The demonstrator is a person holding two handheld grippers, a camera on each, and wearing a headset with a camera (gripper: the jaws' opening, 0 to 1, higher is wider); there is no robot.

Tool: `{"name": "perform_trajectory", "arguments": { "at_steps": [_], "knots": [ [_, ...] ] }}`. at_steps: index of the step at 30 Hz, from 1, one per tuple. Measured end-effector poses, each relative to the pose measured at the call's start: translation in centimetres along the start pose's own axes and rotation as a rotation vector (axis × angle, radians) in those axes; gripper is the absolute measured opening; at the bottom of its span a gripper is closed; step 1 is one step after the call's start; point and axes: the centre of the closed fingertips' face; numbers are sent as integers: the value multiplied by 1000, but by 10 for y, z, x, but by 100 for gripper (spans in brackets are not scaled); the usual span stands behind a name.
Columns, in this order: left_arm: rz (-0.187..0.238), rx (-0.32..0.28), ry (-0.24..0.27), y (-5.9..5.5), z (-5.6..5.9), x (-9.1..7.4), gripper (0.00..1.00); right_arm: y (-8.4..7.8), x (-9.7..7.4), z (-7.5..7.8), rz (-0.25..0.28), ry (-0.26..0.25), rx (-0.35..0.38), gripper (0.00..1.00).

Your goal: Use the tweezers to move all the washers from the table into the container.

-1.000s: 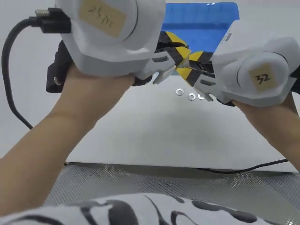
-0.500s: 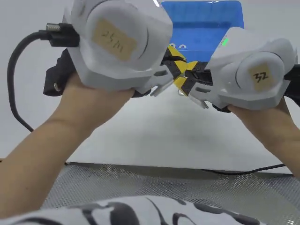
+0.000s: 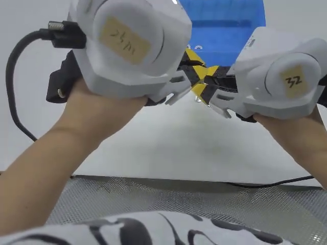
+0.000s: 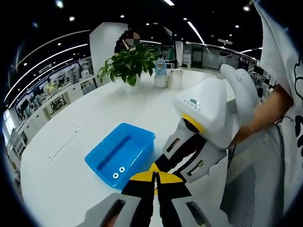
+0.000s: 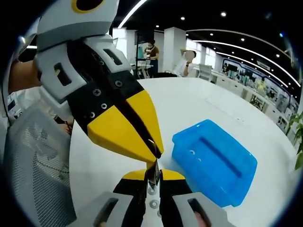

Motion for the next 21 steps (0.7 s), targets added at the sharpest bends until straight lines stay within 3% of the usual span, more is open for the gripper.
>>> {"name": "perform_trajectory", "arguments": {
  "at_steps": [6, 7, 21],
  "knots": [
    [6, -8, -3, 2, -1, 0, 0, 0, 0, 1, 4, 9, 27, 6],
    [-9, -12, -7, -1, -1, 1, 0, -3, 1, -1, -13, 15, 28, 6],
    [13, -10, -13, 0, -1, 5, 0, -2, 0, -1, -1, 20, 18, 4]
  ]
}}
Point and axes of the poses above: the centre of the closed fingertips' face, and the gripper's own axes: x roughly forward along the fingers, z roughly to its right, y roughly out of its top, and after that the axes turned 11 degrees about -y, right-handed
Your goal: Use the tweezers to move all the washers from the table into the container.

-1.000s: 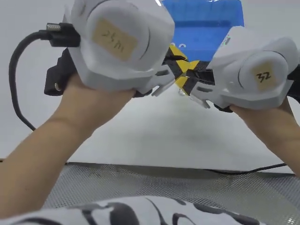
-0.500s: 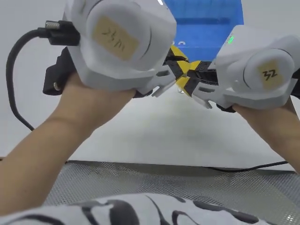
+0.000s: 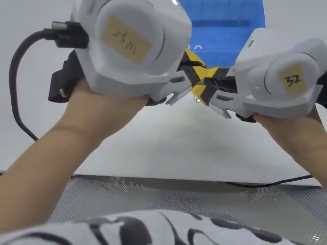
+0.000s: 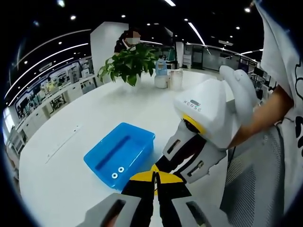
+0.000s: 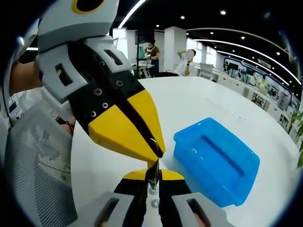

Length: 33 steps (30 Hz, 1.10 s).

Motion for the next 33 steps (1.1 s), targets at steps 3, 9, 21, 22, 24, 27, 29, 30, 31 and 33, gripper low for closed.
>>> {"name": "perform_trajectory", "arguments": {
  "at_steps": [3, 9, 21, 22, 24, 27, 29, 30, 31, 33],
  "knots": [
    [-1, -1, -8, 1, 3, 1, 0, -1, -1, -1, -5, 4, 7, 4],
    [-13, 30, -8, 5, 9, -3, 0, 2, -7, -3, -5, -4, -37, 4],
    [28, 97, 15, 35, 7, -17, 0, 26, -22, 14, 31, -55, -78, 3],
    [34, 102, 16, 38, 6, -17, 0, 28, -23, 16, 33, -61, -80, 3],
    [50, 124, 26, 48, 4, -19, 0, 34, -26, 24, 45, -81, -88, 3],
    [71, 149, 42, 58, -2, -20, 0, 45, -30, 38, 70, -110, -85, 3],
    [77, 162, 50, 64, -4, -21, 0, 49, -31, 44, 80, -128, -87, 3],
    [81, 171, 58, 68, -7, -21, 0, 52, -31, 49, 87, -139, -88, 3],
    [83, 177, 61, 70, -9, -21, 0, 54, -31, 51, 91, -145, -89, 3],
    [89, 186, 72, 75, -15, -21, 0, 57, -30, 57, 100, -163, -94, 3]
  ]
}}
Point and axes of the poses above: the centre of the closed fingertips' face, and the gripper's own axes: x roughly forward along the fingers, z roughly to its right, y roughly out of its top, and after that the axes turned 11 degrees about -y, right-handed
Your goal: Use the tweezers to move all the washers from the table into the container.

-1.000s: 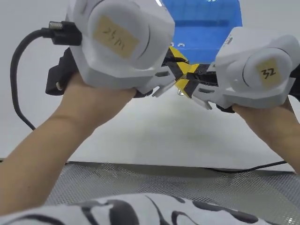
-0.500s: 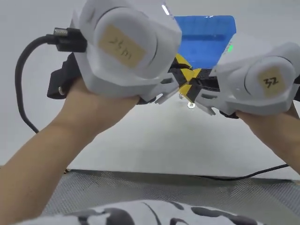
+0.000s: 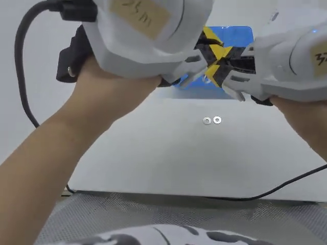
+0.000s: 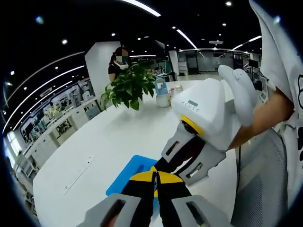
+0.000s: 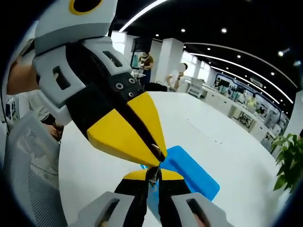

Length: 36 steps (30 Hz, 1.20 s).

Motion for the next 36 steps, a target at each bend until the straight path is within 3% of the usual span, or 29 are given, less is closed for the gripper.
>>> {"name": "perform_trajectory", "arguments": {
  "at_steps": [4, 12, 16, 17, 26, 36],
  "knots": [
    [19, 4, 22, 1, -8, 4, 0, 1, 6, 12, 7, -33, 2, 3],
    [17, -28, 45, -12, -18, 15, 0, -16, 28, 23, -20, -55, 12, 3],
    [17, -51, 49, -15, -16, 14, 0, -24, 36, 24, -33, -56, 31, 3],
    [14, -62, 48, -22, -31, 31, 0, -27, 40, 24, -39, -52, 39, 3],
    [5, -111, 46, -42, -44, 46, 0, -43, 57, 22, -70, -34, 85, 3],
    [8, -127, 45, -47, -51, 52, 0, -49, 66, 24, -84, -33, 98, 3]
  ]
}}
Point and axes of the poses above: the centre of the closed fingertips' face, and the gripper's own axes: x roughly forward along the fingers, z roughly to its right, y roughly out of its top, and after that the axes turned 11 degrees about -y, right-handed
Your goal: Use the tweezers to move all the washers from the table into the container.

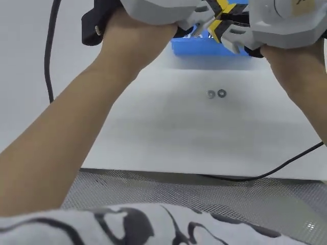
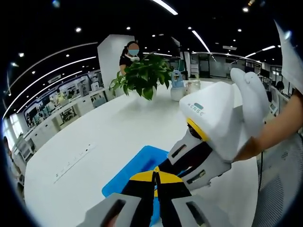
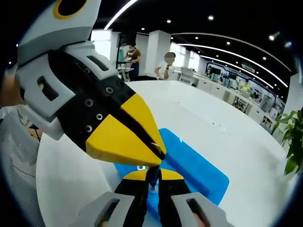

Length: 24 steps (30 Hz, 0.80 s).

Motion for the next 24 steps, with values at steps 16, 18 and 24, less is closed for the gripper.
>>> {"name": "perform_trajectory", "arguments": {
  "at_steps": [16, 18, 24],
  "knots": [
    [-4, 10, -4, 3, 9, -7, 0, 1, -6, -5, 15, 18, 50, 5],
    [1, 20, -2, 7, 13, -12, 0, 6, -16, -7, 33, 13, 52, 5],
    [34, 47, 12, 23, 24, -27, 0, 21, -36, -11, 80, 4, 79, 5]
  ]
}}
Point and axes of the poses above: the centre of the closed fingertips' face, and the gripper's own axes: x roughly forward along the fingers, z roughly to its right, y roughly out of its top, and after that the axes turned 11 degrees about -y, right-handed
